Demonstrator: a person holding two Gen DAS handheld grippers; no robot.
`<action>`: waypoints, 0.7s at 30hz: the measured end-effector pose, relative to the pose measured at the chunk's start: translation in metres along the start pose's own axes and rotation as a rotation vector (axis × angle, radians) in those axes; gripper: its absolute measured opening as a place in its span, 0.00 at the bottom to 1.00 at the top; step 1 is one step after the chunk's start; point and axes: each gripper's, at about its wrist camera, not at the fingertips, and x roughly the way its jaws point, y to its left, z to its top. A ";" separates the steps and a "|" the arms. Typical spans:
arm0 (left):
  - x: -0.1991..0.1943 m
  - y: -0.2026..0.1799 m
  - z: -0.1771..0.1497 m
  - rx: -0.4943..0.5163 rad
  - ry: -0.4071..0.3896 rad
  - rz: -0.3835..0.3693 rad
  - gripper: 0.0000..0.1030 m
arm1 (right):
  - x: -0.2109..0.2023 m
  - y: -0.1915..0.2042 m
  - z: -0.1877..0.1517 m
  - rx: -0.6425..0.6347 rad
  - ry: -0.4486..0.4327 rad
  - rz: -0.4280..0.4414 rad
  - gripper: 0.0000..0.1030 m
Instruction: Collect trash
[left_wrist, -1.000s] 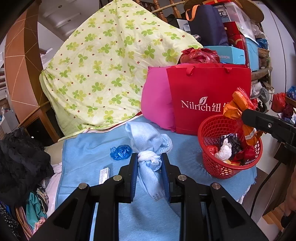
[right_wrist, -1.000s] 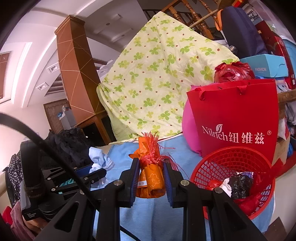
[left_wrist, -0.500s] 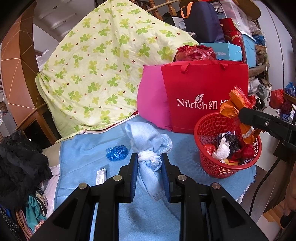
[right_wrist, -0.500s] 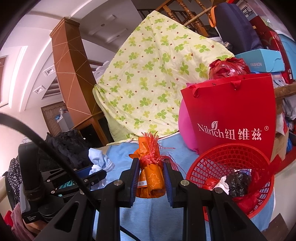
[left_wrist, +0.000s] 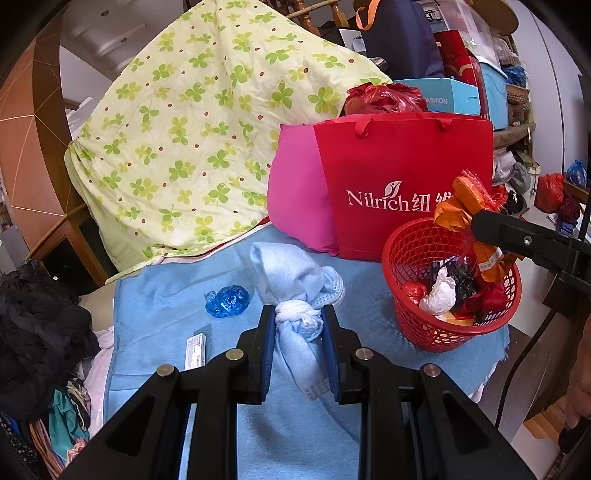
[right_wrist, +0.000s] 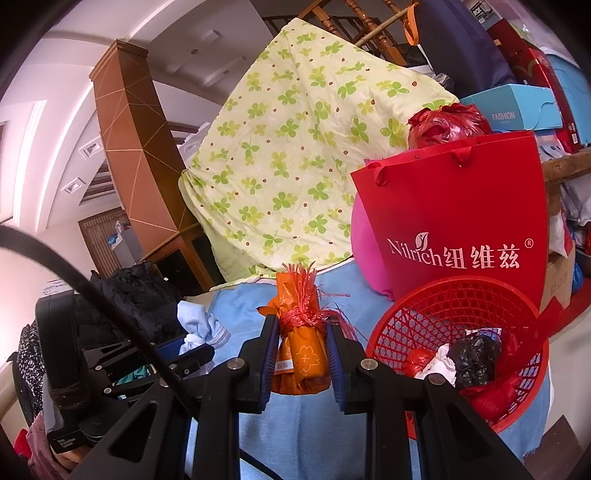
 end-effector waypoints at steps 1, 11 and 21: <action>0.001 0.000 0.000 0.000 0.001 -0.001 0.25 | 0.000 0.000 -0.001 0.001 0.001 -0.002 0.26; 0.009 -0.005 -0.004 -0.001 0.024 -0.011 0.26 | 0.005 -0.009 -0.004 0.037 0.015 -0.020 0.26; 0.022 -0.016 -0.006 0.013 0.049 -0.019 0.26 | 0.010 -0.028 -0.008 0.075 0.022 -0.045 0.26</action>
